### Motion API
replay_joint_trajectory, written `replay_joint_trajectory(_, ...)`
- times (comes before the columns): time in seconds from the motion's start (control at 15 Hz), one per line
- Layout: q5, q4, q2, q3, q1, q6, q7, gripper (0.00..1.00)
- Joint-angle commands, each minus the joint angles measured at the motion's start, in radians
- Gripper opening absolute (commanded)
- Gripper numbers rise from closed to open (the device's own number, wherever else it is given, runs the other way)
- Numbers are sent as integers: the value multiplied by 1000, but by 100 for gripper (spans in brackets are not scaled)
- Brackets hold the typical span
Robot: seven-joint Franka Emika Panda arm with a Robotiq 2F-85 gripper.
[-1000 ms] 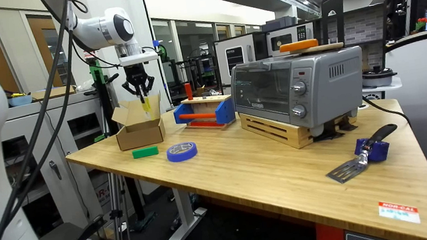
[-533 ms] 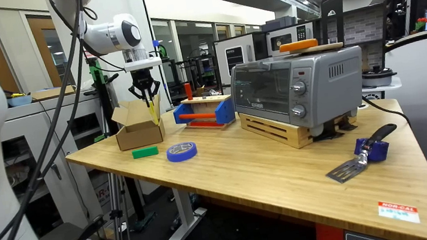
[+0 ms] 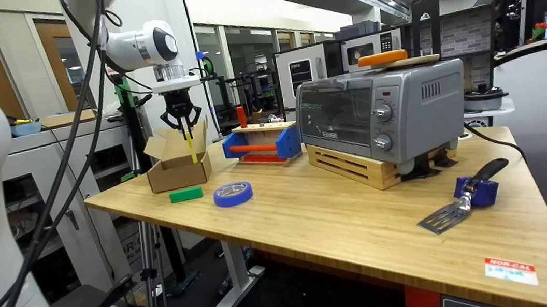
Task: Place the book, blue masking tape, and green block in the box
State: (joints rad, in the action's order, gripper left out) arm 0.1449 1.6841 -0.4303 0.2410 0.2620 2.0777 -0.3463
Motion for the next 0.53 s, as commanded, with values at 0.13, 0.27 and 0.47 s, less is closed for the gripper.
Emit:
replay_joint_trajectory(0.13,-11,4,8,14,11,-19,19,4)
replay_joint_trajectory(0.27,-24,4,4,14,12,-21,38,4)
replay_joint_trajectory(0.47,-57,5,-5,8,5,-14,83,4)
